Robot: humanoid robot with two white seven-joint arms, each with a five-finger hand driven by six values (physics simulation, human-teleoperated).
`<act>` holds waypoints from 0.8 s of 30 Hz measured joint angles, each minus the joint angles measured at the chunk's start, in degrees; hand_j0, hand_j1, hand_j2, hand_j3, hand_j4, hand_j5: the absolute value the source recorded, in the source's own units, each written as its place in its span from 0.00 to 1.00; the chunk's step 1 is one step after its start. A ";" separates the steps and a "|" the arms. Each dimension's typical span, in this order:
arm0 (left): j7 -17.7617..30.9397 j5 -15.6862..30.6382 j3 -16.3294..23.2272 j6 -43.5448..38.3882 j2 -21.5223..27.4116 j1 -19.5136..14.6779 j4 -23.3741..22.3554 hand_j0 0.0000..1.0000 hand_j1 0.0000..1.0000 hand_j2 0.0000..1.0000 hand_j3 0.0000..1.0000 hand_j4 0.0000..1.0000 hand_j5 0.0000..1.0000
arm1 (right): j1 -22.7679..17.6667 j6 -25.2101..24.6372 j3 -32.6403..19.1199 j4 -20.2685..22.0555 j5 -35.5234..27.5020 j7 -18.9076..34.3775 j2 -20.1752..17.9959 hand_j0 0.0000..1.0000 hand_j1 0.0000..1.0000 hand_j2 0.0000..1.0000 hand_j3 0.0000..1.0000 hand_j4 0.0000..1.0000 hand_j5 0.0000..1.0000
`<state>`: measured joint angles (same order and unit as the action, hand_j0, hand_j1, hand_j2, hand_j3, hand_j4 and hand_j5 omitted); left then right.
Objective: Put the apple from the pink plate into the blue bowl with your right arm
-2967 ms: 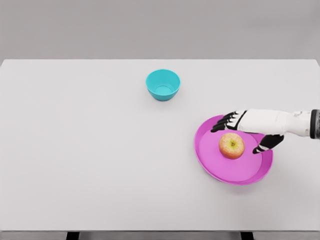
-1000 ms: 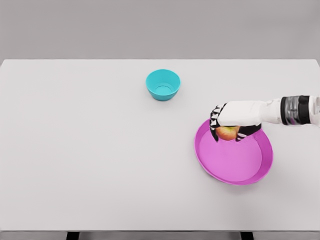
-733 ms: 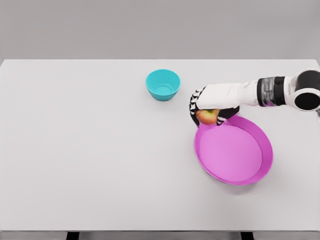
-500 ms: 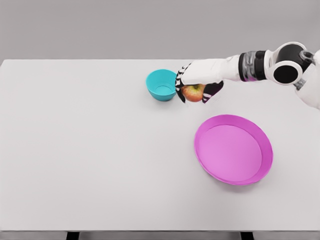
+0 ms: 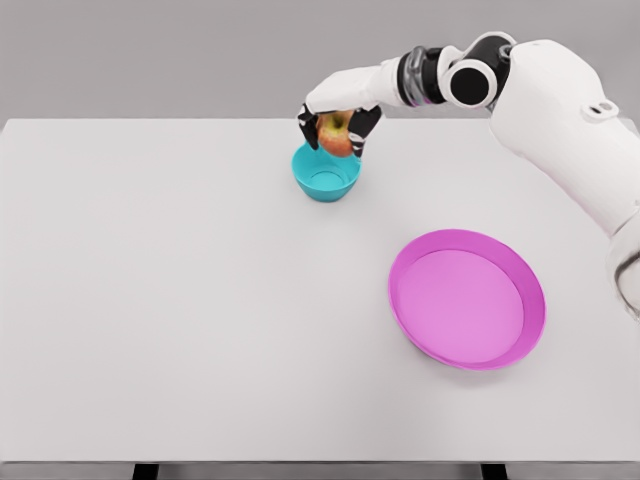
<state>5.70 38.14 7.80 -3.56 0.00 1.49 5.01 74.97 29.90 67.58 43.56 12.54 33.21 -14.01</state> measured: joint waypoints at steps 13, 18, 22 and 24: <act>0.00 0.00 0.01 0.00 0.00 0.09 0.00 1.00 1.00 1.00 1.00 1.00 1.00 | 0.18 0.31 -0.67 -8.85 4.26 -3.13 5.99 0.84 0.84 0.84 0.84 0.84 0.84; 0.00 0.00 0.00 -0.01 0.00 0.00 0.00 1.00 1.00 1.00 1.00 1.00 1.00 | -1.58 0.37 -1.44 -7.64 4.46 -3.10 5.59 0.95 0.95 0.95 0.95 0.95 0.95; 0.00 0.00 0.00 -0.01 0.00 0.00 0.00 1.00 1.00 1.00 1.00 1.00 1.00 | -1.76 0.00 -3.36 -5.81 4.55 -2.80 4.69 1.00 1.00 1.00 1.00 1.00 1.00; 0.00 0.00 0.01 0.00 0.00 0.09 0.00 1.00 1.00 1.00 1.00 1.00 1.00 | -1.93 -0.55 -4.07 -3.10 4.54 -2.63 3.14 1.00 1.00 1.00 1.00 1.00 1.00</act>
<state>5.70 38.13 7.81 -3.56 0.00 1.58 5.01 73.04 29.34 63.51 40.45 17.08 30.58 -10.87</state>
